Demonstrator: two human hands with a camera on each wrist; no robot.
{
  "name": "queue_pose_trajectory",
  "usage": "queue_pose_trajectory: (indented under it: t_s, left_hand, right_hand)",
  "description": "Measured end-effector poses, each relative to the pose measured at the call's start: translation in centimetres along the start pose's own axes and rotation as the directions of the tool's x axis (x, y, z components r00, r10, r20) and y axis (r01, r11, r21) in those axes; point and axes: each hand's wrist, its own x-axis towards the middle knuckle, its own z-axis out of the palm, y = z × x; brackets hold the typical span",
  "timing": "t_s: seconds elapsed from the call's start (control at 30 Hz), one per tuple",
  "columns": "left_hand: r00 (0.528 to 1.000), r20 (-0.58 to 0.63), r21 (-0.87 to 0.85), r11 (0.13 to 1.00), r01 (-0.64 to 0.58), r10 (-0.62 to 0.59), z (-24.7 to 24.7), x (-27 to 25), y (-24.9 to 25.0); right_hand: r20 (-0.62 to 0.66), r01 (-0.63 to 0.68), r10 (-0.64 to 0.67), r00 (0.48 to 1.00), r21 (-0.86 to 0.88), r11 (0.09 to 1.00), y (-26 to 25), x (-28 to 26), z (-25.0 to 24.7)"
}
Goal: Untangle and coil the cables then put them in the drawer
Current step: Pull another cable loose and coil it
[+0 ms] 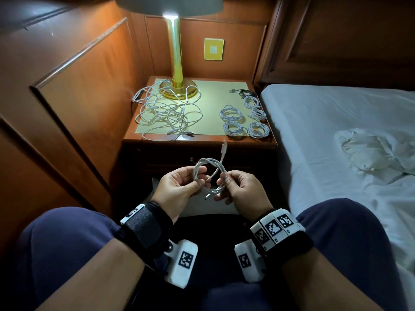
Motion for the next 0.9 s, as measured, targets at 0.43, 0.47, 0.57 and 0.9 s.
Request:
queue_pose_trajectory:
  t_s: [0.43, 0.47, 0.57, 0.9]
  left_hand:
    - [0.975, 0.211, 0.080, 0.993, -0.088, 0.069, -0.61, 0.34, 0.93]
    - [0.975, 0.213, 0.083, 0.993, -0.088, 0.069, -0.63, 0.42, 0.93]
    - [0.969, 0.231, 0.099, 0.988, -0.114, 0.089, -0.34, 0.21, 0.99]
    - [0.959, 0.273, 0.345, 0.923, -0.172, 0.077, -0.46, -0.09, 0.74]
  right_hand:
    - [0.067, -0.047, 0.044, 0.997, 0.054, 0.997, -0.28, -0.16, 0.16]
    - [0.069, -0.046, 0.042, 0.997, 0.052, 0.998, -0.31, -0.16, 0.27]
    - [0.075, -0.040, 0.037, 0.996, 0.039, 0.998, -0.38, -0.18, 0.39]
    - [0.057, -0.061, 0.060, 0.997, 0.025, 0.998, -0.21, -0.11, 0.10]
